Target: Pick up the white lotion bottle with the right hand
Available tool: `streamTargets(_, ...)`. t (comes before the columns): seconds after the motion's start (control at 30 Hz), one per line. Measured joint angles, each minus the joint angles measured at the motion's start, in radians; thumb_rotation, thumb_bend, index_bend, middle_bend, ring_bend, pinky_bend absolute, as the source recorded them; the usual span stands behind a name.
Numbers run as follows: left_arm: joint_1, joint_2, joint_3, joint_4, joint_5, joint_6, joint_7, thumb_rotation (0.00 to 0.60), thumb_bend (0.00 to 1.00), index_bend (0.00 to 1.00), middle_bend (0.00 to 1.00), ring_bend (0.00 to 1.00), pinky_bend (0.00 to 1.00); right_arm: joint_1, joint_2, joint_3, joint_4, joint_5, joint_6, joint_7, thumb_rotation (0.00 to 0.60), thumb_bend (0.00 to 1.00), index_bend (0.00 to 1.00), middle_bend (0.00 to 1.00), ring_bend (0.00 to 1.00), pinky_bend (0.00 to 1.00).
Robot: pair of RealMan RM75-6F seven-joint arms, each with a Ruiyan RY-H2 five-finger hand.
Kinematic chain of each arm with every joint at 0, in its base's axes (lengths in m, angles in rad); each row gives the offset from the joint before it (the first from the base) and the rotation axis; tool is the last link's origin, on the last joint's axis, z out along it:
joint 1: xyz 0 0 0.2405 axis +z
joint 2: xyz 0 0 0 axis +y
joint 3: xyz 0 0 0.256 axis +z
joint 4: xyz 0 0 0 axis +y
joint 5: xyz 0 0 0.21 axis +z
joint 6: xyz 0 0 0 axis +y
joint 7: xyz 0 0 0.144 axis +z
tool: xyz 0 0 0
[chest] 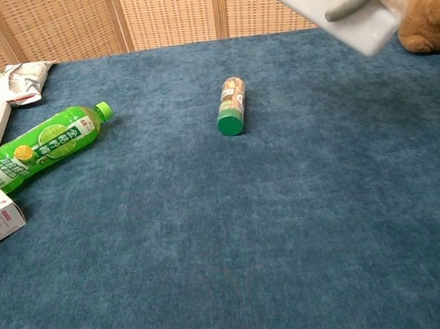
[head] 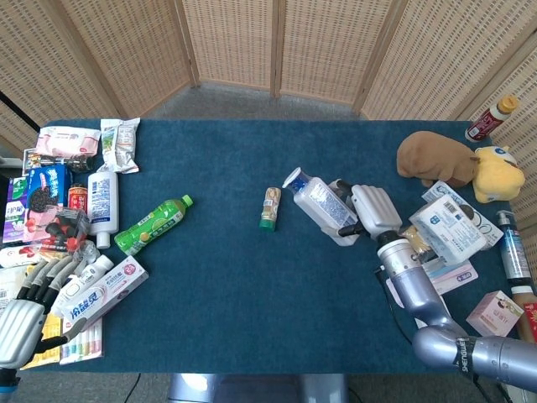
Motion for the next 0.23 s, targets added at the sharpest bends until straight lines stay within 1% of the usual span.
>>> streamTargets(0.1,0.003,-0.001,0.003,0.005,-0.001,0.001,-0.003,0.6,0.3,0.0,0.0,0.0,0.0,-0.011,0.02,0.011,-0.038,-0.015,0.004,0.019,0.6,0.19,0.66,1.0,1.0,1.0)
streamTargets(0.23,0.005,-0.004,0.003,0.009,0.003,0.008,-0.006,0.6,0.31,0.0,0.0,0.0,0.0,-0.019,0.038,0.021,-0.062,-0.029,0.005,0.032,0.6,0.2,0.66,1.0,1.0,1.0)
